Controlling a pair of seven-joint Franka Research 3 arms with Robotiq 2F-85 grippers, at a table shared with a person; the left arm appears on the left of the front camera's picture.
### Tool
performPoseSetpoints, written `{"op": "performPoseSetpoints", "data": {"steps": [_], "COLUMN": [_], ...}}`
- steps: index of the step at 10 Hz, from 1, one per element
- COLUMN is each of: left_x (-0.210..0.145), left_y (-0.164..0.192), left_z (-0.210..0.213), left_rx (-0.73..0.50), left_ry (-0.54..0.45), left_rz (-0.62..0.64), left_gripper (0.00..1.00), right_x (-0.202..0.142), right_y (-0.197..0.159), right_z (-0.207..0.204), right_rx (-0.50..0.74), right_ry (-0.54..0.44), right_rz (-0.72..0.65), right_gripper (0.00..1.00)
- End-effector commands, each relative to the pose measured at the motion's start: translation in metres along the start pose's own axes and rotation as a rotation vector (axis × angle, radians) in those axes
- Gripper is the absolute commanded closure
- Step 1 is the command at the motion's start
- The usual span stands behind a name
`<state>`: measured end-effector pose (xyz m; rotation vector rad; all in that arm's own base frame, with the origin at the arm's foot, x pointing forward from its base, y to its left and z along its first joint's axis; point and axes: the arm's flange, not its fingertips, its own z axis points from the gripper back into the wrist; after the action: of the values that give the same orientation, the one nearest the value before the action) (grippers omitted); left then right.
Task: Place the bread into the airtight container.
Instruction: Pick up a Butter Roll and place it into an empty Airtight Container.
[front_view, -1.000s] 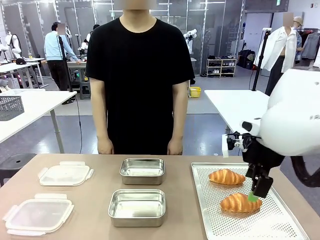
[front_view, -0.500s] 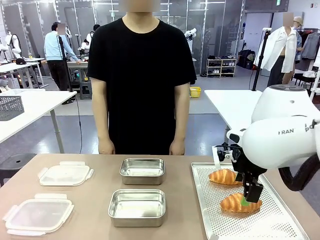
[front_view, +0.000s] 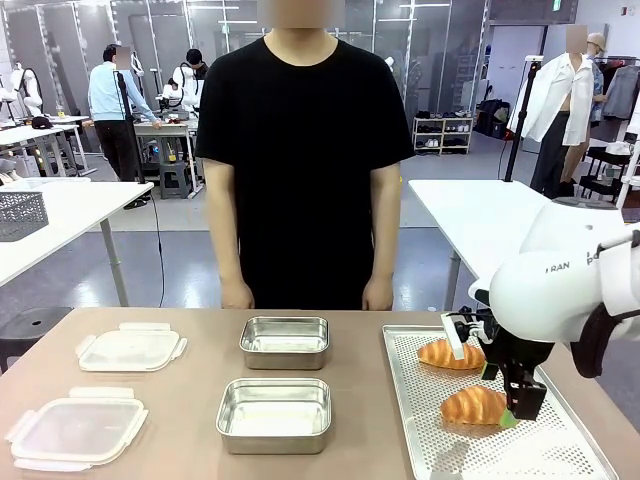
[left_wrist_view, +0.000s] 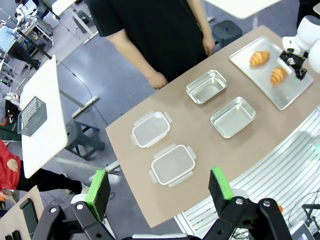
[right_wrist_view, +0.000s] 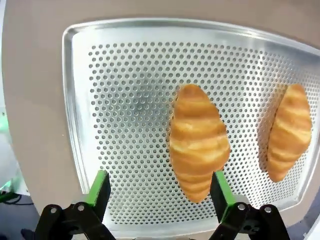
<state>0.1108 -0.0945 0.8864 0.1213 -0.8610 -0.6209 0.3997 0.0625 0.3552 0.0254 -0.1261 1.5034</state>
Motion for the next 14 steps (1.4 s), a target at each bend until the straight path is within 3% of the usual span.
{"op": "performPoseSetpoints", "data": {"steps": [1,7,14], "left_x": [-0.003,-0.003,-0.003], "left_y": [-0.006,-0.006,-0.006], "left_z": [0.009,0.009,0.009], "left_rx": [-0.004,-0.004,-0.004], "left_ry": [-0.023,-0.023,-0.023], "left_rz": [-0.004,-0.004,-0.004], "left_gripper": [0.0,0.0,0.0], "right_x": [-0.005,-0.008,-0.018], "right_y": [-0.002,-0.027,-0.044], "right_z": [-0.025,-0.053,-0.065], "right_rx": [-0.023,-0.033,-0.034], "right_ry": [-0.028,-0.018,-0.024], "right_rz": [-0.006,0.038,-0.011], "right_gripper": [0.0,0.0,0.0]}}
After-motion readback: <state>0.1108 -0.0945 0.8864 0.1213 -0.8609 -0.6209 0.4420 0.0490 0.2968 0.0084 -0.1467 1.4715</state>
